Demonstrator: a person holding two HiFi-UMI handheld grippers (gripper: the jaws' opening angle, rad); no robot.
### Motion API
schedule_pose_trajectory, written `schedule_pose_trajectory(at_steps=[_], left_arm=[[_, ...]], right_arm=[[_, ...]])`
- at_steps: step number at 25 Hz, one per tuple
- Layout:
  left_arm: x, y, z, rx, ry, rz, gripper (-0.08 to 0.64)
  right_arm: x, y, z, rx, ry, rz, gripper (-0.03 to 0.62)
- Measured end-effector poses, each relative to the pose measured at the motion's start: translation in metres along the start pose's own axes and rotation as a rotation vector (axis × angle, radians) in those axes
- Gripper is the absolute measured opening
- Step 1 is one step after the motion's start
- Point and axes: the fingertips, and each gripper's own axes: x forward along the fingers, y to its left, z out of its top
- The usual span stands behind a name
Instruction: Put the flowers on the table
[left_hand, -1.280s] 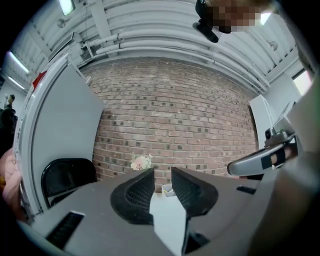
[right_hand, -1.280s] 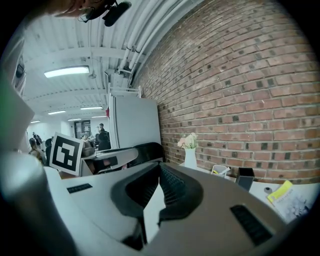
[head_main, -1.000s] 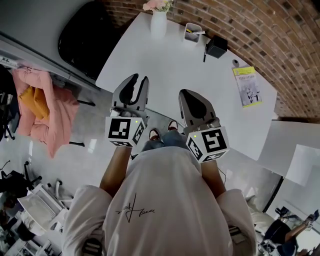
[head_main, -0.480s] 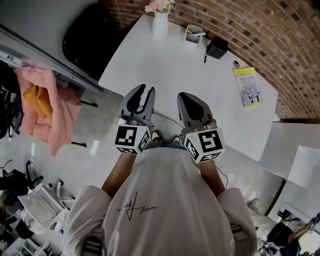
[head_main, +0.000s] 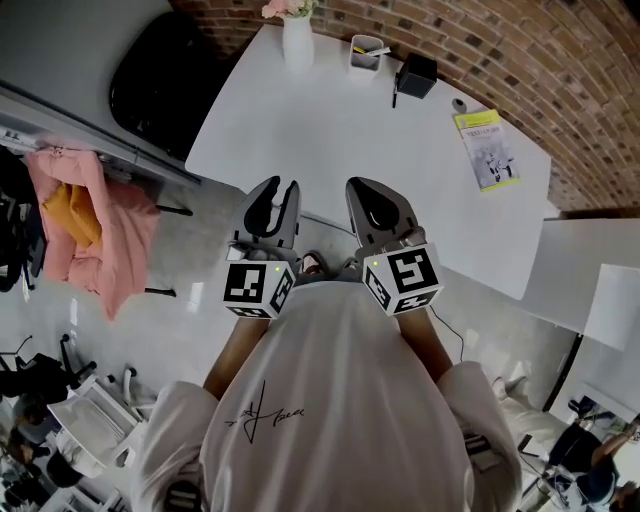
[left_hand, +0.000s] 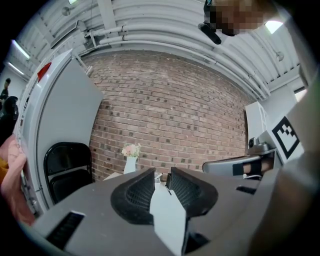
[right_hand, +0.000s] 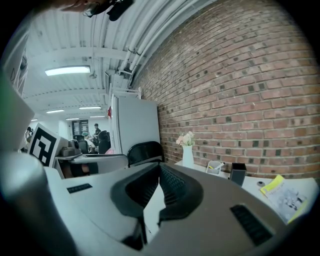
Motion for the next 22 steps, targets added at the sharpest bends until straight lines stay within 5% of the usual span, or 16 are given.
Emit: schedule_pose_trajectory(at_steps=[10,22], left_arm=[[-0.009,-0.013,-0.011,0.017,0.008,-0.012,0.011],[-0.005,-0.014,-0.001,0.051,-0.025,-0.032,0.005]], right_arm=[[-0.004,0.011,-0.009,0.03,0.005,0.046,0.024],[-0.014,0.025,-0.013,0.035,-0.001,0.202,0.023]])
